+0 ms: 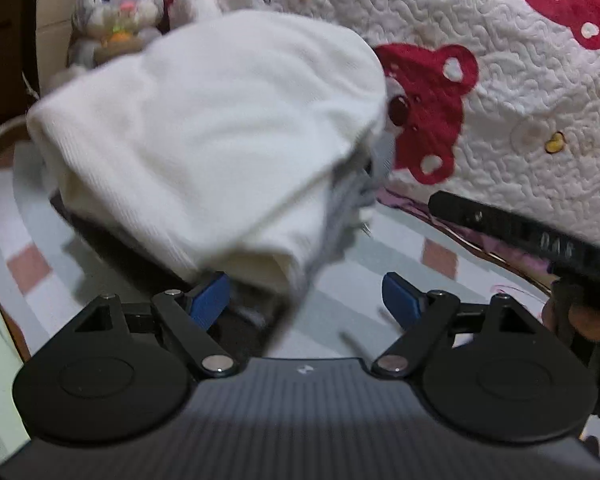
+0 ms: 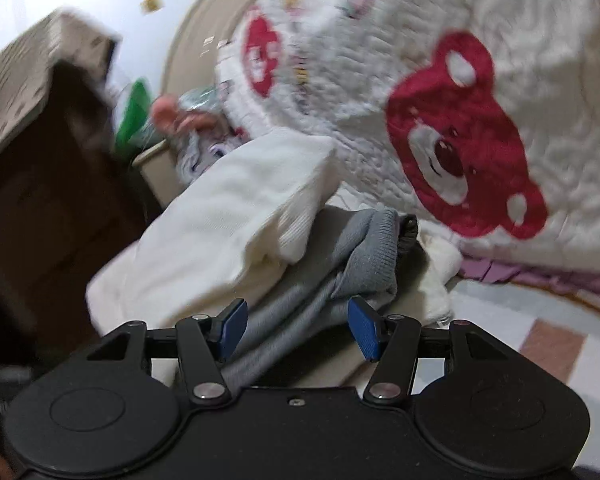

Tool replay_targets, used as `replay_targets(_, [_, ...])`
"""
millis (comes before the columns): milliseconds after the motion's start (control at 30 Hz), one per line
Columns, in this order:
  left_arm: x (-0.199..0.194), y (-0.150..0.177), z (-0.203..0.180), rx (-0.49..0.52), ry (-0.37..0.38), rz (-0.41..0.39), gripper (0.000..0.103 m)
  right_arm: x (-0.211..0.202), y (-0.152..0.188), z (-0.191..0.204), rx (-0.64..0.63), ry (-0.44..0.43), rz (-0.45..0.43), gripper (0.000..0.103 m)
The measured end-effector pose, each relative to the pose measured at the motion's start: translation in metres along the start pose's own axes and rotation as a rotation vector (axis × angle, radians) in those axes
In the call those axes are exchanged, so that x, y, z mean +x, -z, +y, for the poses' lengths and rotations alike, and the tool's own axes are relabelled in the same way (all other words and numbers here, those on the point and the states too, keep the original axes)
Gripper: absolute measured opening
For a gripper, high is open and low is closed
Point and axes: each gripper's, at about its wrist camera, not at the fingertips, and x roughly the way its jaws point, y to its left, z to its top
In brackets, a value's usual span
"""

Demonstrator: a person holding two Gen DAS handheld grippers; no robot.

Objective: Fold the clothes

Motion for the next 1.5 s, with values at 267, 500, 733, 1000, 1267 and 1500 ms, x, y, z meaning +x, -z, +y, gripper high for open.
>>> replay_targets(267, [-0.039,0.031,-0.04,-0.011,-0.099,-0.011,0.085,-0.07,0.027,0.033,-0.287,0.054,-0.032,0.061])
replay_targets(500, [-0.075,0.058,-0.093,0.052,-0.155,-0.008,0.089,-0.146,0.04,0.041,-0.291,0.088,-0.053,0.066])
replay_targets(733, [-0.11,0.084,-0.142,0.112,-0.195,-0.003,0.09,-0.205,0.06,0.036,-0.193,0.143,-0.07,0.067])
replay_targets(1000, [-0.138,0.112,-0.173,0.171,-0.164,0.002,0.09,-0.261,0.073,0.044,-0.074,0.185,-0.063,0.077])
replay_targets(1267, [-0.156,0.123,-0.184,0.207,-0.166,0.0,0.094,-0.275,0.08,0.054,-0.074,0.206,-0.017,0.083])
replay_targets(1500, [-0.158,0.131,-0.182,0.205,-0.159,-0.001,0.101,-0.285,0.086,0.064,-0.108,0.214,-0.031,0.083])
